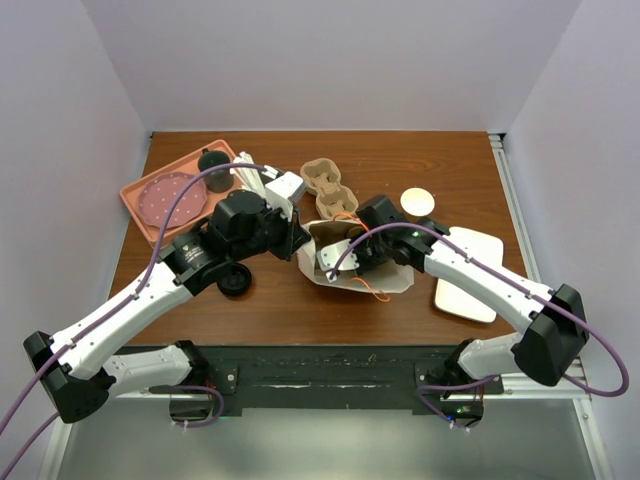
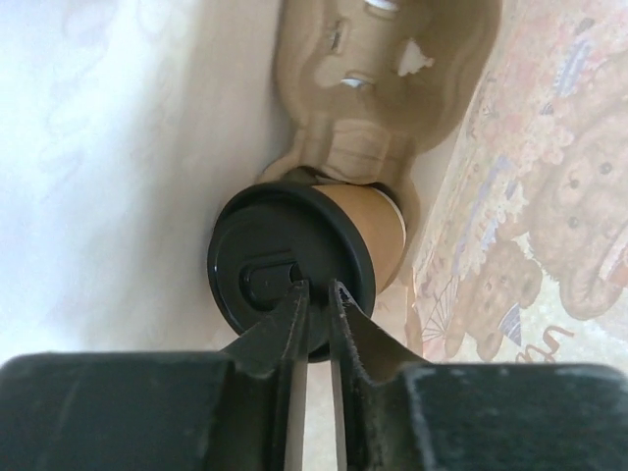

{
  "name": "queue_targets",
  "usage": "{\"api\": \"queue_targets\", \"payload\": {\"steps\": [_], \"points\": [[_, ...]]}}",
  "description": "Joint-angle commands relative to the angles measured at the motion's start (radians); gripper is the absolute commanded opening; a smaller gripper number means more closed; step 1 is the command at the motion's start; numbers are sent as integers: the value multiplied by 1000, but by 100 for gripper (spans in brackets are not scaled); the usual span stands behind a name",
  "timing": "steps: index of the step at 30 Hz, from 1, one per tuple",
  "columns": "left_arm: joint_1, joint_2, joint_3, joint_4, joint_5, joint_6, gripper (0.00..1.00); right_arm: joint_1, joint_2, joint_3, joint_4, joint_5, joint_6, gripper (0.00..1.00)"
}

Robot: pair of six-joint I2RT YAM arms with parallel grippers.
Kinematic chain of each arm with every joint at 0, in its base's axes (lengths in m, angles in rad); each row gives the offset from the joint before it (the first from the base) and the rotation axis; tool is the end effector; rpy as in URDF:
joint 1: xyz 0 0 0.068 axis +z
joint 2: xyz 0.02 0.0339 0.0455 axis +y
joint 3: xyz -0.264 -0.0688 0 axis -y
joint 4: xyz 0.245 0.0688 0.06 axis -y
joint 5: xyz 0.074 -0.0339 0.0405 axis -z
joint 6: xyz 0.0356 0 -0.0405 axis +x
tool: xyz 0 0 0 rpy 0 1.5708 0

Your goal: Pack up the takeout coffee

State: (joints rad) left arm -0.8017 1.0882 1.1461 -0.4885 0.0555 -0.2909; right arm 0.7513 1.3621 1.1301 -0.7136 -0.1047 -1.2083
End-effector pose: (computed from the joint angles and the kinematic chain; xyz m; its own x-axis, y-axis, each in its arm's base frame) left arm 0.1642 -0.1725 0.3757 -0.4939 0.0986 -0.8639 0.6376 0.7166 -0.2828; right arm 0.2032 0.1949 0.2851 0.4664 -0.8368 -0.2868 -0.8106 -0.2746 -0.5172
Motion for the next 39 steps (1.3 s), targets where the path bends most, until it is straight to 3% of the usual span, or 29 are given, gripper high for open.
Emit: {"api": "queue_targets", "payload": {"steps": [1,4,5,8,23,29,31,32,35,39], "points": [[-4,-11,12,42,3,27,0,-4,-4,34,-23,-30,-20,13],[-4,-8,12,41,6,25,0,-4,-18,20,-21,-29,-16,26],[-4,-7,10,41,6,25,0,-4,-21,13,-21,-29,-16,41],[-4,-8,7,41,6,24,0,-4,-20,8,-18,-32,-16,57],[-4,-8,1,51,12,21,0,-9,32,19,23,-18,-22,64],[-4,-11,-6,56,17,24,0,-13,94,59,-17,7,-36,62],[-5,-16,-13,56,18,24,0,-13,106,76,-27,2,-33,54],[-4,-17,-14,56,15,24,0,-15,111,82,-29,3,-34,41],[-4,-21,-14,51,10,22,0,-17,109,88,-40,3,-37,27],[-4,-16,-6,38,-8,21,0,-15,101,115,-69,8,-40,23]]}}
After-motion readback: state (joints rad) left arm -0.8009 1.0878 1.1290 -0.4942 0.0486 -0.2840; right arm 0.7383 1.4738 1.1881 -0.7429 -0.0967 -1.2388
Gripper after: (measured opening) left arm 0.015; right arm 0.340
